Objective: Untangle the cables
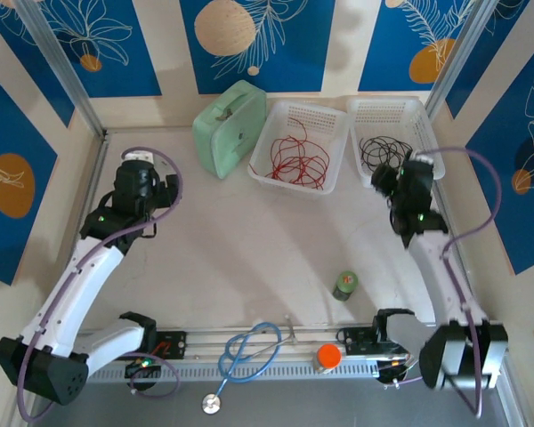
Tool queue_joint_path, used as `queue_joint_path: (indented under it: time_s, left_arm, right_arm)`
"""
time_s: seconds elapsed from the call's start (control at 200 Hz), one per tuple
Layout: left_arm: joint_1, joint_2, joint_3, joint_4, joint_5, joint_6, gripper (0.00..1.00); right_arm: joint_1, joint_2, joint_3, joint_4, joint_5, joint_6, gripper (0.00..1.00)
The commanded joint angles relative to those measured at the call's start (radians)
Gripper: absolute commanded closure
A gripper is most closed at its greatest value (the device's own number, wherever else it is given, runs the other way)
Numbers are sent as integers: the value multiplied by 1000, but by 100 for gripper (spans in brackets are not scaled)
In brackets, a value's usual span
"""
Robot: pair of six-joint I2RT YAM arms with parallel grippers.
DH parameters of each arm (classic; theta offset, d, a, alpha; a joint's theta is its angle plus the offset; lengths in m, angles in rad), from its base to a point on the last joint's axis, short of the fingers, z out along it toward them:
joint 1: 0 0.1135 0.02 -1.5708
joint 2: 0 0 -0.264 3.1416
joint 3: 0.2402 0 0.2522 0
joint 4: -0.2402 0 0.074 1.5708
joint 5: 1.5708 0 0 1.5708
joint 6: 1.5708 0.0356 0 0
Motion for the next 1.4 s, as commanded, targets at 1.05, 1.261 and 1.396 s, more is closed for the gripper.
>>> queue_joint_path:
  time_s: [1.05, 1.261, 1.396]
  left_arm:
    - [247, 538, -696, 1499, 258, 270, 0]
    - [245, 534, -688, 1479, 277, 277, 0]
    - [245, 536, -689, 1482, 276, 279, 0]
  right_arm:
    - [9, 503, -378, 982, -347, -319, 1]
    - [-3, 505, -373, 975, -363, -309, 1]
    - [-3, 505, -373, 973, -363, -309, 1]
